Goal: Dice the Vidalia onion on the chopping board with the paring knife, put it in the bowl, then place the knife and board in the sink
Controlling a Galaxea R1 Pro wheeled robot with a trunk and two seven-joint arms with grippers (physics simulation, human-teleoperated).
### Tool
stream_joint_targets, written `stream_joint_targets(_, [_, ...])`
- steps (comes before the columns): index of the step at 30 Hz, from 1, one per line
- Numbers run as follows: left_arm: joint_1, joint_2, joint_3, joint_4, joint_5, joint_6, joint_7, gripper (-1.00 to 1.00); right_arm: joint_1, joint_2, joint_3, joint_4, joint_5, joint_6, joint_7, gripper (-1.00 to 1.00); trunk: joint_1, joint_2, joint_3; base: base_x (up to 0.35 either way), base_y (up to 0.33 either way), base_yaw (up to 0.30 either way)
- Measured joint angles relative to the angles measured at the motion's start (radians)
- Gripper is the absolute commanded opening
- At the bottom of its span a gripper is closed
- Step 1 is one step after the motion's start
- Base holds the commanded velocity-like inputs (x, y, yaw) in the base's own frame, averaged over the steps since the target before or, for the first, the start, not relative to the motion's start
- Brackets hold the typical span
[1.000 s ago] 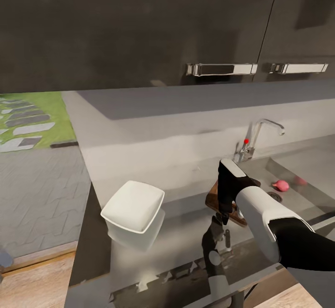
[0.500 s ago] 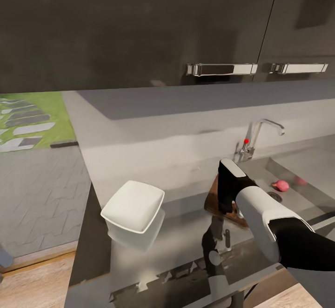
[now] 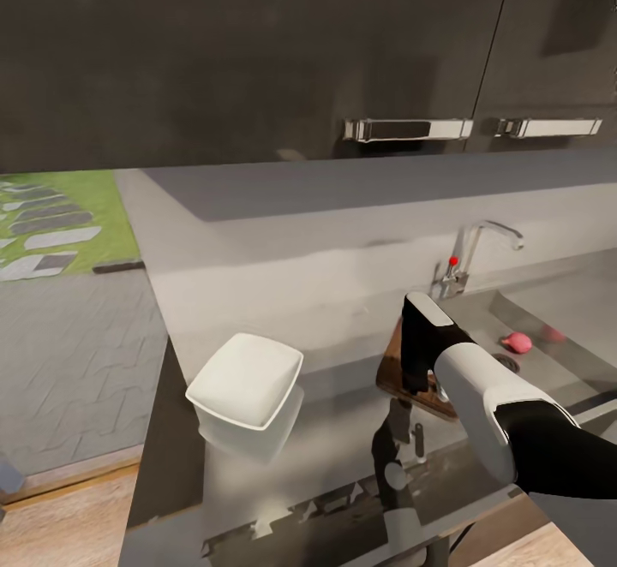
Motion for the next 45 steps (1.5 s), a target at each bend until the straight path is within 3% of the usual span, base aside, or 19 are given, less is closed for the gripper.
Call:
stream_joint_targets(24, [0.000, 0.000, 0.000, 0.000, 0.000, 0.000, 0.000, 1.00, 0.000, -0.001, 0.000, 0.000, 0.000, -0.001, -0.001, -1.00, 0.000, 0.000, 0.039, 0.000, -0.001, 0.000])
stream_joint_targets(34, [0.000, 0.000, 0.000, 0.000, 0.000, 0.000, 0.000, 1.00, 0.000, 0.000, 0.001, 0.000, 0.000, 0.010, 0.003, -1.00, 0.000, 0.000, 0.055, -0.098, -0.143, 0.000])
stream_joint_targets(45, [0.000, -0.001, -0.001, 0.000, 0.000, 0.000, 0.000, 1.00, 0.000, 0.001, 0.006, 0.000, 0.003, 0.096, -0.001, -1.00, 0.000, 0.000, 0.073, -0.158, -0.231, 0.000])
